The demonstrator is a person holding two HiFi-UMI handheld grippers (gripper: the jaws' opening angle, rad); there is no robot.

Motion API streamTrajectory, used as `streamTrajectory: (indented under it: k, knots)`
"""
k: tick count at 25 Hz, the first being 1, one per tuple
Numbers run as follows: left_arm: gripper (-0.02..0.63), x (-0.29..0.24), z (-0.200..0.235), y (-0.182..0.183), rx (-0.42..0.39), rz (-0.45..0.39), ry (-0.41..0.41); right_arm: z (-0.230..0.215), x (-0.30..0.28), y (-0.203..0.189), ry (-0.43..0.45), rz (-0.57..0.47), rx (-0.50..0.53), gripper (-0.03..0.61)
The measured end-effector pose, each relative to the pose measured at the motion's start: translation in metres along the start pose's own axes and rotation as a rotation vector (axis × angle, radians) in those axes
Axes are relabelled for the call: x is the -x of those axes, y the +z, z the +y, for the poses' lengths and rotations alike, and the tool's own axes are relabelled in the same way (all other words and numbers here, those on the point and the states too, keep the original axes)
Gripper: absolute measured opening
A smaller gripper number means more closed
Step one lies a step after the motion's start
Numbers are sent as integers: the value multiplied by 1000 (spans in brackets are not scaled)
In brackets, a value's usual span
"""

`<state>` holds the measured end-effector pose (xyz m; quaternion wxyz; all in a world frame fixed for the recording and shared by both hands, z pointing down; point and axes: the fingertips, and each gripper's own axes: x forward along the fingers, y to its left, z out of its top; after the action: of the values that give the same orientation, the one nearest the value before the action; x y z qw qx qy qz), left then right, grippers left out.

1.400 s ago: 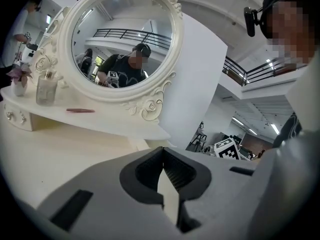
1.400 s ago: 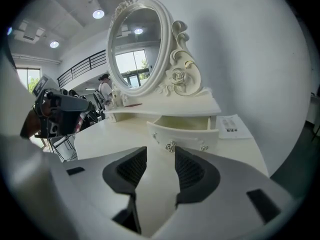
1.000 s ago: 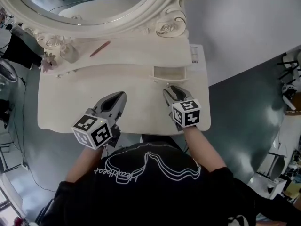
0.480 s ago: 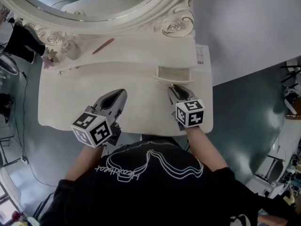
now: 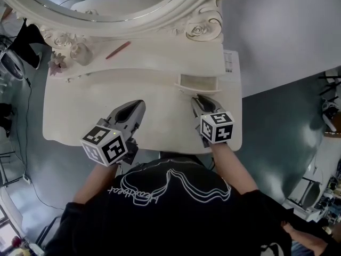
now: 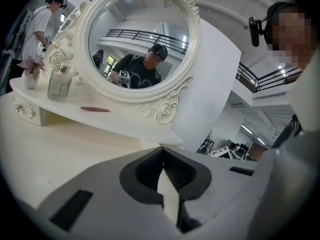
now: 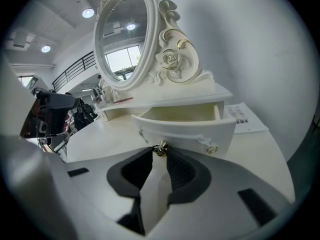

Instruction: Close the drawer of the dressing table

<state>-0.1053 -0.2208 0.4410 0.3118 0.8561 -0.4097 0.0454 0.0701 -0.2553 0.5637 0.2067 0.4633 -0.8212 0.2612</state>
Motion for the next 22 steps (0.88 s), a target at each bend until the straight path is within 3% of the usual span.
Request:
streamTrajectory:
  k: [22]
  knots:
    - [3, 1, 14, 9, 35, -26, 13, -22, -19, 25, -55, -5, -28, 97]
